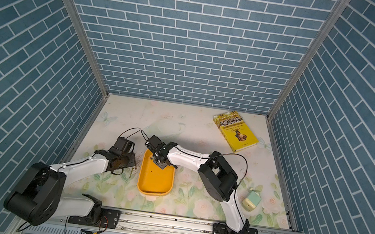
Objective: Take out the screws from the storage box
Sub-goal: Pick up the screw from the storage box, then adjust the storage box at the center of the board.
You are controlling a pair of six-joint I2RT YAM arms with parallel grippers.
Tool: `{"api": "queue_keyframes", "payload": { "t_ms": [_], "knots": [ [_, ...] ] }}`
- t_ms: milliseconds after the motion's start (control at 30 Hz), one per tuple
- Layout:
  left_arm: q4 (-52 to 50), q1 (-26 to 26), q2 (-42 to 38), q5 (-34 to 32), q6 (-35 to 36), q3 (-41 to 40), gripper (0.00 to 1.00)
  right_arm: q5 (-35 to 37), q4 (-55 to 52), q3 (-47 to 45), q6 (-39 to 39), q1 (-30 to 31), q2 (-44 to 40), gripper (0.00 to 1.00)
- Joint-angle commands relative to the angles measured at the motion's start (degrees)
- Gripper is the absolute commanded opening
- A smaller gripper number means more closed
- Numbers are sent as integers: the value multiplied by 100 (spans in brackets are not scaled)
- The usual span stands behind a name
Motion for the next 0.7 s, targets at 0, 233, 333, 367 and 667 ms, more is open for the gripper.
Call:
{"api": "queue_keyframes", "payload": {
  "t_ms": [0,233,333,367,667],
  "knots": [
    [-125,36,-91,-108,12,-62,59,-25,141,153,-285,-21,176,35],
    [-134,36,-200,-134,10,-62,60,-216,229,178,-417,-155,263,40],
    [-128,36,-208,-118,11,-58,60,-272,272,195,-448,-213,315,41],
    [-125,36,-196,-109,13,-62,60,-316,273,208,-454,-232,331,42],
    [-131,36,-190,-122,11,-62,60,-954,152,403,-420,-425,692,46]
  ]
}}
